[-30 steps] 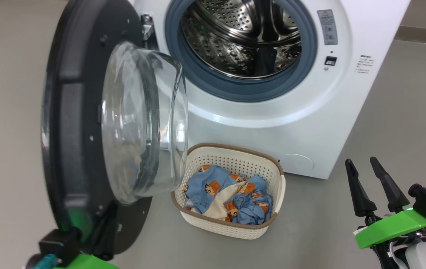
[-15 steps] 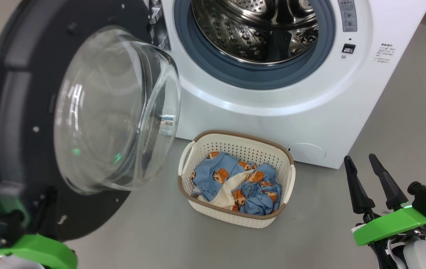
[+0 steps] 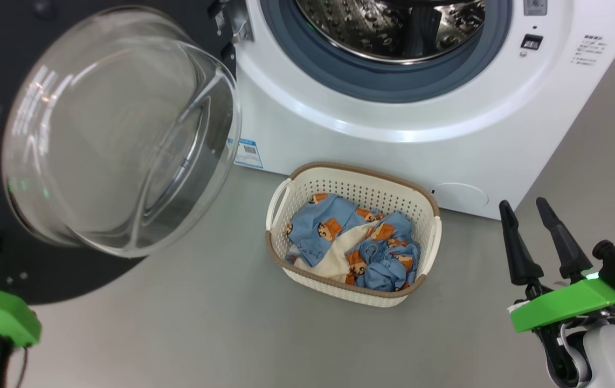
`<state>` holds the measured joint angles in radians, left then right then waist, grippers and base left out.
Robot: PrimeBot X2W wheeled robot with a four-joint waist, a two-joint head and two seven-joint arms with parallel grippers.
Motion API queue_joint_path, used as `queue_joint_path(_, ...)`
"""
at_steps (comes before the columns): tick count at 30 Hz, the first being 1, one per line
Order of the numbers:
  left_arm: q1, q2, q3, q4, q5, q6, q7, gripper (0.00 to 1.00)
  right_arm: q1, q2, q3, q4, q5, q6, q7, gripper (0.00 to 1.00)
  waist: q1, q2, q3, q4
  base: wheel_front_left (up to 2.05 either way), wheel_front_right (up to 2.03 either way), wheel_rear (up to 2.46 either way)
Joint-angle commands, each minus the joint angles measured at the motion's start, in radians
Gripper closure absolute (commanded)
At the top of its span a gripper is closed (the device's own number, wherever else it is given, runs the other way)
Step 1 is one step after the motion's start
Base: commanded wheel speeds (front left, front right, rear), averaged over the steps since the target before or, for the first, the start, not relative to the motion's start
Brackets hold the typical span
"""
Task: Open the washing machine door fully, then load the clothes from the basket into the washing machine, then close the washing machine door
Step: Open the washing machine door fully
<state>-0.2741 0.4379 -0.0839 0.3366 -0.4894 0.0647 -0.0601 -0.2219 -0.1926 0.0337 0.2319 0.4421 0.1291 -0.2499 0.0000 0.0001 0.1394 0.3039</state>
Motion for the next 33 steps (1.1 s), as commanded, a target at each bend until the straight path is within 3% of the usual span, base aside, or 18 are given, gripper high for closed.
queue_joint_path(1,-0.069,0.069,0.059,0.006,0.0,0.003,0.002,1.0,-0.029,-0.003,0.018,-0.027,-0.004,0.002,-0.012,0.0,0.0,-0.0001,0.015,0.008,0.0,0.0,0.0)
queue_joint_path(15,-0.304,0.136,0.027,0.297,0.018,-0.064,-0.006,1.0,-0.066,0.016,0.006,-0.028,-0.012,0.002,-0.012,0.0,0.0,-0.0001,0.068,0.018,0.0,0.0,0.0)
queue_joint_path(33,-0.445,0.114,0.004,0.542,0.012,-0.092,-0.095,1.0,-0.073,0.022,0.006,-0.018,-0.006,0.002,-0.012,0.0,0.0,-0.0001,0.066,0.02,0.0,0.0,0.0)
